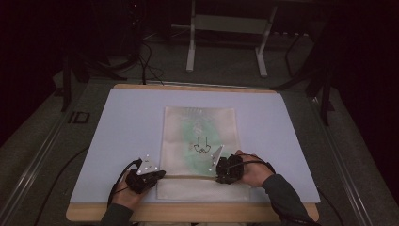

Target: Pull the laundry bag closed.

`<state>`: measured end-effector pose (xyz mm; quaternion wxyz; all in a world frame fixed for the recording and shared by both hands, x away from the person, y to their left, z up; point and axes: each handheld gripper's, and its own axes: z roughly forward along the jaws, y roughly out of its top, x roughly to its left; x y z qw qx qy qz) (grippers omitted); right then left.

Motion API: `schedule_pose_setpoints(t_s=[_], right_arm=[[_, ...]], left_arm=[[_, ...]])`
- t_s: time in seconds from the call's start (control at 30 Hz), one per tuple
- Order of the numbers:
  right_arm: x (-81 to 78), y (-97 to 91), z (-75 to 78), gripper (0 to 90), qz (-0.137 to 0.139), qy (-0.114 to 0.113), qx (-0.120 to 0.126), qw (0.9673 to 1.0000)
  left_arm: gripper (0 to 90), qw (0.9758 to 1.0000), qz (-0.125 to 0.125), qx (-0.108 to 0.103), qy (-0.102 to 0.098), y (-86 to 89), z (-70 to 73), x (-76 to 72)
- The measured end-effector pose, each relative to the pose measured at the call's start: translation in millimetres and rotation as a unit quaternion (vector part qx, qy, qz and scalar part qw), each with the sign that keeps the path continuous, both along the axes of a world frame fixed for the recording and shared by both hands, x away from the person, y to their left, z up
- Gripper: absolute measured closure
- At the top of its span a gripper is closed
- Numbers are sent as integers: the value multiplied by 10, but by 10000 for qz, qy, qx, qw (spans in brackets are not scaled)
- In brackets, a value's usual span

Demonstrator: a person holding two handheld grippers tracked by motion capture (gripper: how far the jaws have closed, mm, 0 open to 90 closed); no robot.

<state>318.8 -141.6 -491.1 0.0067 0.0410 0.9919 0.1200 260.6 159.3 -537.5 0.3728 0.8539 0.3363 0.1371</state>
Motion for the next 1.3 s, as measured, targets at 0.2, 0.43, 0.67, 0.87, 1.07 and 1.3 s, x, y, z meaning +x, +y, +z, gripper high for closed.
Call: schedule_pose_setpoints(t_s=[0.2, 0.43, 0.67, 0.87, 1.07, 1.3], right_arm=[[1, -25, 10, 823, -3, 3, 31, 10000], [6, -31, 10, 823, -7, 3, -30, 10000], [4, -62, 33, 823, -21, 0, -7, 10000], [7, -57, 24, 823, -10, -9, -41, 10000], [11, -91, 24, 823, -28, -55, -160, 9999], [12, -126, 48, 823, -54, -54, -119, 9999]], left_arm=[[897, 10000, 4, 11, -3, -2, 1, -1], [897, 10000, 2, 8, -3, -1, 1, -1], [897, 10000, 9, 19, -2, -4, 2, -2], [897, 10000, 6, 1, 3, -2, 1, -1], [897, 10000, -1, 6, 2, -1, 1, 0], [897, 10000, 3, 4, 1, -1, 1, -1]])
